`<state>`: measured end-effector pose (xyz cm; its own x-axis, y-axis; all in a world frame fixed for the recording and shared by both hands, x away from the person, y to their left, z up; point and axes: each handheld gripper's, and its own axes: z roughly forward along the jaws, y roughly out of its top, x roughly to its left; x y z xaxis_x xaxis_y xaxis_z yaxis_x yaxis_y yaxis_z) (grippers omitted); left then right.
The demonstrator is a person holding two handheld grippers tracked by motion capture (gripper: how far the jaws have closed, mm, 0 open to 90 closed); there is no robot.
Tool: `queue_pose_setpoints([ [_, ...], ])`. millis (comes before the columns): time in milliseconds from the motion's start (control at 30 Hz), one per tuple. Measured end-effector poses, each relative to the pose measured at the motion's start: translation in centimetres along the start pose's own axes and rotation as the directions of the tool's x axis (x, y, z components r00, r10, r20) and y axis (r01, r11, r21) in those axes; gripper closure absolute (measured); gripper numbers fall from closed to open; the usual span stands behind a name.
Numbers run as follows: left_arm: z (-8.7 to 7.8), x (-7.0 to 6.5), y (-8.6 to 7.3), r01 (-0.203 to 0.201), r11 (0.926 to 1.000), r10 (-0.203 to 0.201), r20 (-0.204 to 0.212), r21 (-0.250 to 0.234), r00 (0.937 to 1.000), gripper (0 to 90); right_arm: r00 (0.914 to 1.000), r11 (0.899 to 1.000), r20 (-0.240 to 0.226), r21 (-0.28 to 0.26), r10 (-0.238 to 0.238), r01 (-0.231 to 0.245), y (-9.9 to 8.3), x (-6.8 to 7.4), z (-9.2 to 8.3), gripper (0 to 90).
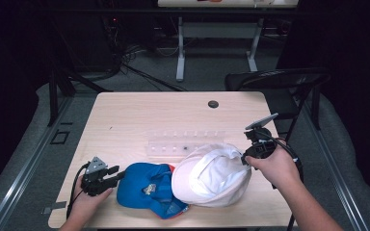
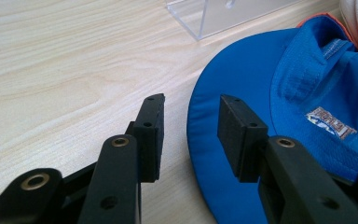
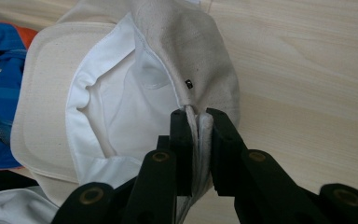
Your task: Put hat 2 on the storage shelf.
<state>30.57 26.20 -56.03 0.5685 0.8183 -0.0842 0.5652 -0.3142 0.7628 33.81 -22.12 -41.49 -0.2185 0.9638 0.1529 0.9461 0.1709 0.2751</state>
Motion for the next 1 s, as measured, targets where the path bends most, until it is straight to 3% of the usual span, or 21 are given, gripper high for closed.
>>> queue_pose_setpoints([
  [167, 0.0, 0.0, 0.0, -0.002, 1.0, 0.002, 0.001, -0.001, 1.0, 61.8, 0.9999, 0.999, -0.006, 0.035, -0.013, 0.013, 0.6, 0.4, -0.7, 81.9],
  [300, -0.1, 0.1, 0.0, 0.003, 1.0, -0.003, -0.001, 0.0, 1.0, 61.9, 0.9999, 0.999, -0.01, 0.038, 0.009, -0.008, 0.9, 0.9, -1.0, 82.0],
  [333, -0.1, 0.0, 0.0, 0.005, 1.0, -0.005, 0.0, 0.0, 1.0, 61.8, 1.0, 0.998, -0.009, 0.063, -0.001, 0.001, 1.1, 0.8, -1.2, 82.0],
  [700, -0.1, 0.1, 0.0, 0.004, 1.0, -0.004, 0.003, 0.001, 1.0, 61.8, 0.9997, 0.994, -0.023, 0.106, 0.013, -0.011, 2.1, 1.7, -2.7, 82.0],
  [733, -0.1, 0.1, 0.0, 0.004, 1.0, -0.004, 0.003, 0.001, 1.0, 61.8, 0.9989, 0.995, -0.035, 0.096, 0.032, -0.029, 2.1, 1.9, -2.8, 82.0],
  [867, -0.1, 0.1, 0.0, 0.004, 1.0, -0.004, 0.004, 0.002, 1.0, 61.8, 0.9965, 0.993, -0.075, 0.113, 0.036, -0.027, 2.4, 1.9, -3.2, 82.0],
  [900, -0.1, 0.1, 0.0, 0.004, 1.0, -0.004, 0.003, 0.002, 1.0, 61.8, 0.9921, 0.991, -0.113, 0.127, 0.055, -0.04, 2.5, 1.9, -3.5, 82.0],
  [933, -0.1, 0.1, 0.0, 0.004, 1.0, -0.004, 0.003, 0.002, 1.0, 61.8, 0.9921, 0.991, -0.113, 0.127, 0.055, -0.04, 2.5, 1.9, -3.5, 82.0],
  [967, -0.1, 0.1, -0.1, 0.005, 1.0, -0.005, 0.003, 0.003, 1.0, 61.9, 0.9858, 0.991, -0.146, 0.118, 0.083, -0.066, 2.5, 1.9, -3.6, 82.0],
  [1000, -0.1, 0.1, 0.0, 0.005, 1.0, -0.005, 0.004, 0.003, 1.0, 61.9, 0.9829, 0.989, -0.164, 0.131, 0.083, -0.061, 2.6, 1.8, -3.7, 82.0],
])
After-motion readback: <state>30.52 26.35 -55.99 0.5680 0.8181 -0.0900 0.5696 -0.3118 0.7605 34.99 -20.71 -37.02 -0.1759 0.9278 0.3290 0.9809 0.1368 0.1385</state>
